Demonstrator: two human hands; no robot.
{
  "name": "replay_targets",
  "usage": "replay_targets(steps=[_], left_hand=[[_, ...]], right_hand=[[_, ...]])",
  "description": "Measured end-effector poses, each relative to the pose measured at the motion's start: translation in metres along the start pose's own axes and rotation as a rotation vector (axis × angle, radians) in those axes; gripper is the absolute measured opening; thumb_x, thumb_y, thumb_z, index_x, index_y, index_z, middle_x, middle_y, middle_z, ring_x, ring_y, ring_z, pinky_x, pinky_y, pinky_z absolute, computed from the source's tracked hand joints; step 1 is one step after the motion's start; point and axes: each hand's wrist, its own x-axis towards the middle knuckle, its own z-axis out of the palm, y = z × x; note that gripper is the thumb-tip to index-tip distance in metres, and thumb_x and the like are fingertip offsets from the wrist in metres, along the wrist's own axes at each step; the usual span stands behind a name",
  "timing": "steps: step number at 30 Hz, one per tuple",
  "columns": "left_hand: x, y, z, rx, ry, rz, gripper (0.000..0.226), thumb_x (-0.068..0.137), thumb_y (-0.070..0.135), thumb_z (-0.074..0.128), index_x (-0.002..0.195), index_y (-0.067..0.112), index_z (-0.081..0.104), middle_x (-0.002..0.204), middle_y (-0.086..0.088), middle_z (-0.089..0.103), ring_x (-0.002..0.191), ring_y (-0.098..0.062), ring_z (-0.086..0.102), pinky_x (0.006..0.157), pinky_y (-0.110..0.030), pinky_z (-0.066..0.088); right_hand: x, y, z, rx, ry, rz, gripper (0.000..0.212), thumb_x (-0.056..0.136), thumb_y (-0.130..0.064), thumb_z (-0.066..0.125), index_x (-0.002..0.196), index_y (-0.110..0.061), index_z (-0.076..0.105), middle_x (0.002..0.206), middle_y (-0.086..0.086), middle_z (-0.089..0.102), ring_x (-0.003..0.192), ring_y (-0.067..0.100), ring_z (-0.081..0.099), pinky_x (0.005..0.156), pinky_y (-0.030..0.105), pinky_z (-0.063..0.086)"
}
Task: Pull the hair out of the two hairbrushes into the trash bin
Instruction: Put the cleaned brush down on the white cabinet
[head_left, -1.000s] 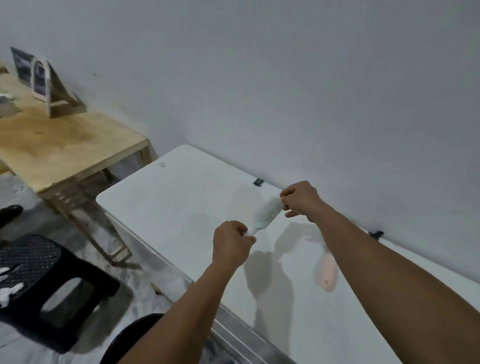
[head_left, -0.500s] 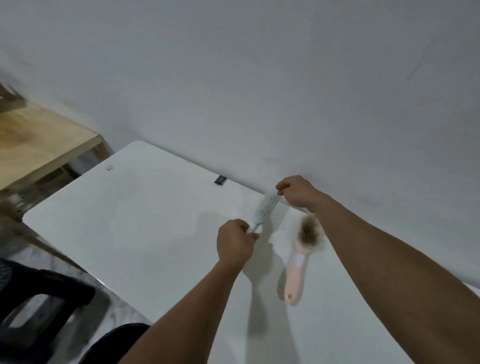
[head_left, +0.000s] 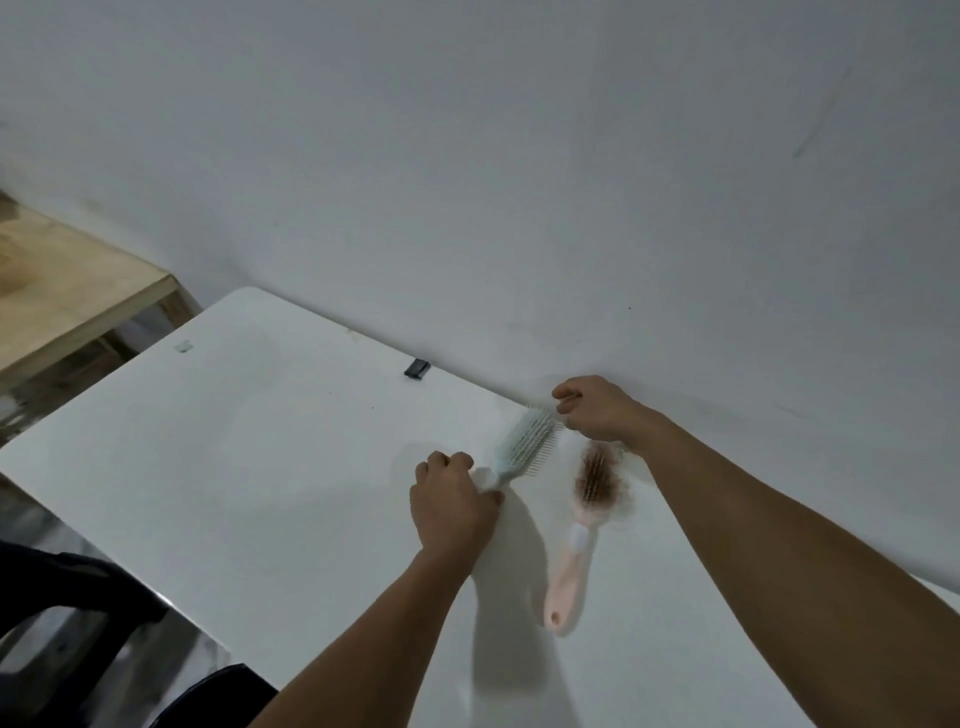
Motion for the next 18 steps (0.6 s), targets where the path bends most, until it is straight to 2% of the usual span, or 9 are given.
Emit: replay_targets(steps=[2, 4, 7, 10, 12, 13, 15, 17, 18], left_hand=[[-0.005, 0.009, 0.001, 0.080, 0.101, 0.092, 0.044, 0.080, 0.039, 0.069, 0.114, 0.013, 0.064, 0.115, -0.006, 0.060, 0.112, -0.027, 0.050, 0.089, -0.036, 0.040], [-0.013, 0.021, 0.004, 0.053, 0.133, 0.216, 0.038, 0.081, 0.040, 0.068, 0.104, 0.010, 0.066, 0.107, -0.009, 0.064, 0.105, -0.030, 0.055, 0.085, -0.039, 0.041], [-0.030, 0.042, 0.011, 0.074, -0.075, 0.271, 0.043, 0.083, 0.051, 0.062, 0.103, 0.012, 0.064, 0.108, -0.006, 0.065, 0.103, -0.027, 0.059, 0.086, -0.038, 0.044], [-0.042, 0.054, 0.022, 0.162, -0.276, 0.247, 0.054, 0.078, 0.058, 0.064, 0.107, 0.014, 0.061, 0.111, -0.005, 0.063, 0.104, -0.026, 0.061, 0.085, -0.037, 0.046], [-0.048, 0.057, 0.030, 0.208, -0.331, 0.242, 0.046, 0.081, 0.048, 0.065, 0.109, 0.013, 0.059, 0.111, -0.006, 0.061, 0.105, -0.027, 0.060, 0.082, -0.034, 0.045], [-0.050, 0.057, 0.033, 0.203, -0.337, 0.238, 0.035, 0.084, 0.040, 0.062, 0.106, 0.013, 0.058, 0.106, -0.007, 0.060, 0.106, -0.028, 0.060, 0.078, -0.031, 0.043], [-0.054, 0.057, 0.037, 0.148, -0.323, 0.206, 0.012, 0.088, 0.028, 0.055, 0.089, 0.018, 0.049, 0.083, -0.004, 0.048, 0.101, -0.029, 0.059, 0.067, -0.028, 0.036], [-0.057, 0.058, 0.036, 0.082, -0.345, 0.147, 0.023, 0.086, 0.025, 0.055, 0.072, 0.019, 0.038, 0.074, 0.001, 0.038, 0.086, -0.027, 0.053, 0.065, -0.030, 0.034], [-0.058, 0.058, 0.035, 0.029, -0.359, 0.121, 0.024, 0.081, 0.020, 0.058, 0.068, 0.019, 0.038, 0.073, 0.001, 0.041, 0.081, -0.025, 0.051, 0.065, -0.030, 0.036]], right_hand=[[-0.005, 0.004, -0.007, -0.098, -0.009, -0.027, 0.047, 0.084, -0.004, 0.061, 0.131, -0.011, 0.057, 0.133, 0.009, 0.060, 0.123, 0.024, 0.056, 0.105, 0.035, 0.045], [-0.010, 0.009, -0.011, -0.202, -0.024, -0.049, 0.044, 0.081, -0.006, 0.066, 0.125, -0.012, 0.062, 0.127, 0.009, 0.064, 0.115, 0.022, 0.061, 0.097, 0.030, 0.048], [-0.018, 0.018, -0.013, -0.294, -0.041, -0.015, 0.043, 0.078, -0.010, 0.071, 0.121, -0.015, 0.065, 0.122, 0.007, 0.065, 0.104, 0.022, 0.064, 0.082, 0.027, 0.052], [-0.027, 0.027, -0.010, -0.265, -0.049, 0.056, 0.043, 0.081, -0.011, 0.070, 0.122, -0.016, 0.064, 0.119, 0.010, 0.062, 0.091, 0.026, 0.067, 0.071, 0.035, 0.061], [-0.032, 0.030, -0.008, -0.200, -0.032, 0.084, 0.040, 0.081, -0.008, 0.069, 0.120, -0.014, 0.064, 0.115, 0.013, 0.063, 0.086, 0.031, 0.070, 0.068, 0.039, 0.063], [-0.034, 0.032, -0.008, -0.185, -0.028, 0.089, 0.039, 0.080, -0.008, 0.070, 0.118, -0.014, 0.065, 0.113, 0.013, 0.063, 0.085, 0.032, 0.071, 0.069, 0.040, 0.063], [-0.038, 0.033, -0.009, -0.190, -0.035, 0.093, 0.035, 0.080, -0.010, 0.072, 0.115, -0.013, 0.066, 0.109, 0.012, 0.063, 0.083, 0.033, 0.072, 0.069, 0.039, 0.063], [-0.042, 0.034, -0.011, -0.204, -0.043, 0.098, 0.030, 0.080, -0.011, 0.072, 0.109, -0.014, 0.068, 0.103, 0.009, 0.062, 0.081, 0.032, 0.073, 0.069, 0.038, 0.063], [-0.045, 0.033, -0.013, -0.210, -0.041, 0.099, 0.026, 0.080, -0.011, 0.072, 0.105, -0.015, 0.068, 0.100, 0.008, 0.062, 0.079, 0.031, 0.073, 0.069, 0.039, 0.063]])
